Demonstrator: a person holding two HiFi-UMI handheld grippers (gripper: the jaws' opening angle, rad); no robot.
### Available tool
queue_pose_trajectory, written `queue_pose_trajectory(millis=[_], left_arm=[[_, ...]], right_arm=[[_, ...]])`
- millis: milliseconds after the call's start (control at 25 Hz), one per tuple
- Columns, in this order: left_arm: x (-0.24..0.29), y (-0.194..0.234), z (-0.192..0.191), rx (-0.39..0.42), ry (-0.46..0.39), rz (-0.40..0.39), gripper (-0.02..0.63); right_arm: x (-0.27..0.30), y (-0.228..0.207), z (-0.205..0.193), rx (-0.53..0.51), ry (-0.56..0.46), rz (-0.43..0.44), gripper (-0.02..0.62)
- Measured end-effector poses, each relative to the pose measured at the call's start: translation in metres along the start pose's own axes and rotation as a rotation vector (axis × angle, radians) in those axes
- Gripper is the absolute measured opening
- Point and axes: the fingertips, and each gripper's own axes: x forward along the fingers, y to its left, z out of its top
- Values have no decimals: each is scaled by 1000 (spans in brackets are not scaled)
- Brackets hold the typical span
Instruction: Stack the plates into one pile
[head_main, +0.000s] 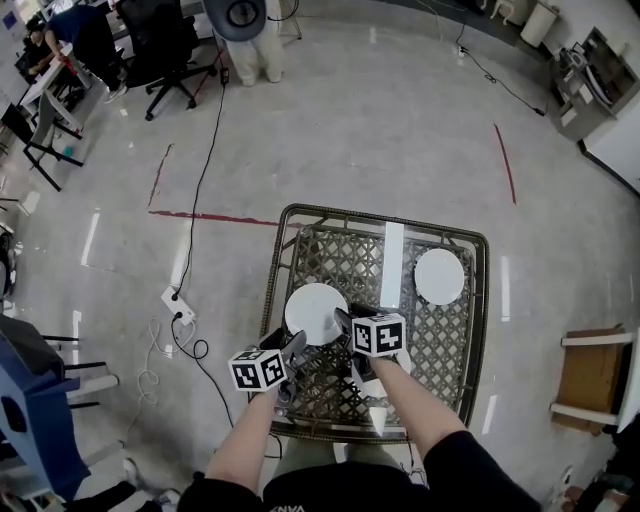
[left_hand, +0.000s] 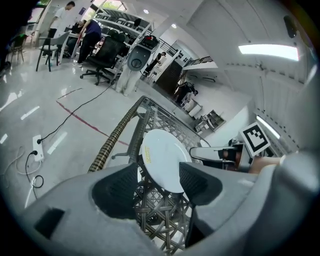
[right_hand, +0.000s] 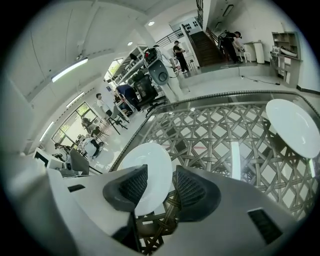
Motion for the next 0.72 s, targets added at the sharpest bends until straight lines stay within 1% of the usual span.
queue_pose_trajectory(millis=[200, 320, 480, 600, 720], left_arm=[[7, -2, 1, 5, 24, -20, 255], [10, -5, 2, 23, 37, -33, 254], [8, -8, 2, 57, 47, -31, 255], [5, -12, 3, 94, 40, -35, 255], [0, -22, 5, 138, 28, -41, 255]], right_arm=[[11, 1, -5, 7, 46, 7, 176], [14, 2, -7, 16, 50, 11, 145], [10, 3, -8, 27, 40, 19, 143], [4, 5, -5, 35, 10, 39, 137], [-7, 6, -1, 23, -18, 47, 135]])
